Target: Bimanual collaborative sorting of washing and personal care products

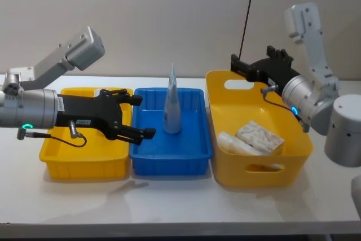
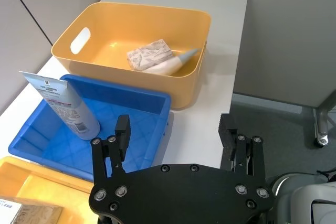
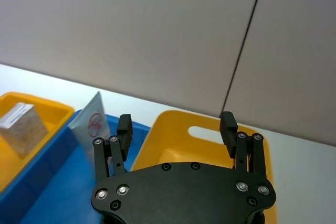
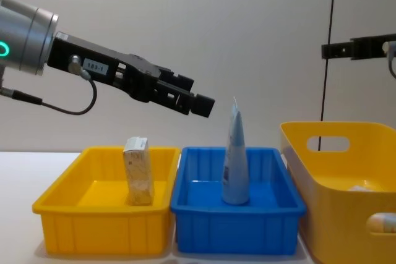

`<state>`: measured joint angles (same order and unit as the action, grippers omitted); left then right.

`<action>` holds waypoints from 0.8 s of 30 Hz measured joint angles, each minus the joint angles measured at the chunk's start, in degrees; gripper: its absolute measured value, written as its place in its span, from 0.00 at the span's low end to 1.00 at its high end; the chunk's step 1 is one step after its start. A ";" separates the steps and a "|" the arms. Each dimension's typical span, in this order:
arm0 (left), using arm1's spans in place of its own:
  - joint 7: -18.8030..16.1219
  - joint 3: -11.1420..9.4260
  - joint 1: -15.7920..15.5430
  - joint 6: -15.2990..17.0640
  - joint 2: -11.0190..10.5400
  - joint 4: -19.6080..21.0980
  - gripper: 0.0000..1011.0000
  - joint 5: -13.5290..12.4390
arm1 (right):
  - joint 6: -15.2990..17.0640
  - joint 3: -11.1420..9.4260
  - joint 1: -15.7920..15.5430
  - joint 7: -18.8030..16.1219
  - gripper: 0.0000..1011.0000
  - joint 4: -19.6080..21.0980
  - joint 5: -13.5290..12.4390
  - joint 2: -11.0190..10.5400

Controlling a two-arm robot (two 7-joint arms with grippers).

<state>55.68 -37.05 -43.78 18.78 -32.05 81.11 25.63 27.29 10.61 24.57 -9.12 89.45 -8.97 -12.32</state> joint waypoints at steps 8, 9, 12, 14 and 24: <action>0.00 0.00 0.00 0.00 0.00 0.00 0.99 0.00 | -0.06 0.37 -2.18 -4.84 0.99 2.37 -2.20 -1.93; 0.00 0.00 0.00 0.00 0.00 0.00 0.99 0.00 | -0.06 0.42 -2.42 -5.14 0.99 2.61 -2.44 -2.15; 0.00 0.00 0.00 0.00 0.00 0.00 0.99 0.00 | -0.02 0.55 -3.50 -7.41 0.99 3.75 -3.48 -3.10; 0.00 0.00 0.00 0.00 0.00 0.00 0.99 0.00 | 0.05 0.68 -4.37 -8.91 0.99 4.63 -4.23 -3.89; 0.00 0.00 0.00 0.00 0.00 0.00 0.99 0.00 | 0.59 1.46 -8.29 -15.84 0.99 8.40 -7.69 -7.31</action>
<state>55.68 -37.05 -43.78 18.78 -32.05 81.11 25.63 27.88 12.08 16.28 -24.96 97.85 -16.66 -19.63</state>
